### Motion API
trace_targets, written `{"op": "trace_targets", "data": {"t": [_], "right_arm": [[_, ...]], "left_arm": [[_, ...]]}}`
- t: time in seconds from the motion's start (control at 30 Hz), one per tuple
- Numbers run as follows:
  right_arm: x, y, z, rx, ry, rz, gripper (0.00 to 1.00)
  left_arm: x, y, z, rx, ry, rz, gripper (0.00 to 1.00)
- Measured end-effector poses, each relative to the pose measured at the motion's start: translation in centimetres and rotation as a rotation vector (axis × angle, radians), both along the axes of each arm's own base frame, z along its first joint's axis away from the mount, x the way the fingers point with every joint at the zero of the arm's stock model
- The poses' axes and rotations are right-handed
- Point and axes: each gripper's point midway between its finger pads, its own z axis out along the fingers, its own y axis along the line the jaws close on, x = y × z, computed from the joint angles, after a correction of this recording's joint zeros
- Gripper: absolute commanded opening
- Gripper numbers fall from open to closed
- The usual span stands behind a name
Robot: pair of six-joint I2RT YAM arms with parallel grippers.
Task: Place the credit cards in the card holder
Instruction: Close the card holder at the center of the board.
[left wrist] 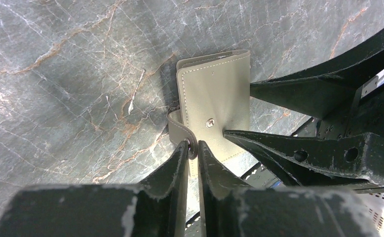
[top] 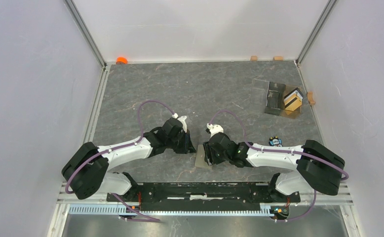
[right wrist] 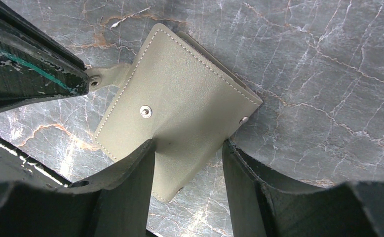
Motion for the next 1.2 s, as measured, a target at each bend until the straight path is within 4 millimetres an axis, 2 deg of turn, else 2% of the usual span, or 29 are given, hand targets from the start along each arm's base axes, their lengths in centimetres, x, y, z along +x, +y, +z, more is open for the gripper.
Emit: {"op": "trace_targets", "data": {"t": [0.33, 0.43, 0.6, 1.2], "right_arm": [[0.0, 0.0, 0.0, 0.002, 0.002, -0.004, 0.56], [0.0, 0.0, 0.0, 0.004, 0.002, -0.005, 0.56], [0.0, 0.0, 0.0, 0.008, 0.000, -0.006, 0.56], [0.0, 0.0, -0.1, 0.017, 0.000, -0.012, 0.56]], "left_arm": [[0.0, 0.0, 0.0, 0.000, 0.000, 0.000, 0.08], [0.0, 0.0, 0.0, 0.000, 0.000, -0.001, 0.02], [0.1, -0.6, 0.2, -0.024, -0.003, -0.014, 0.02], [-1.0, -2.4, -1.2, -0.012, 0.034, -0.078, 0.02]]}}
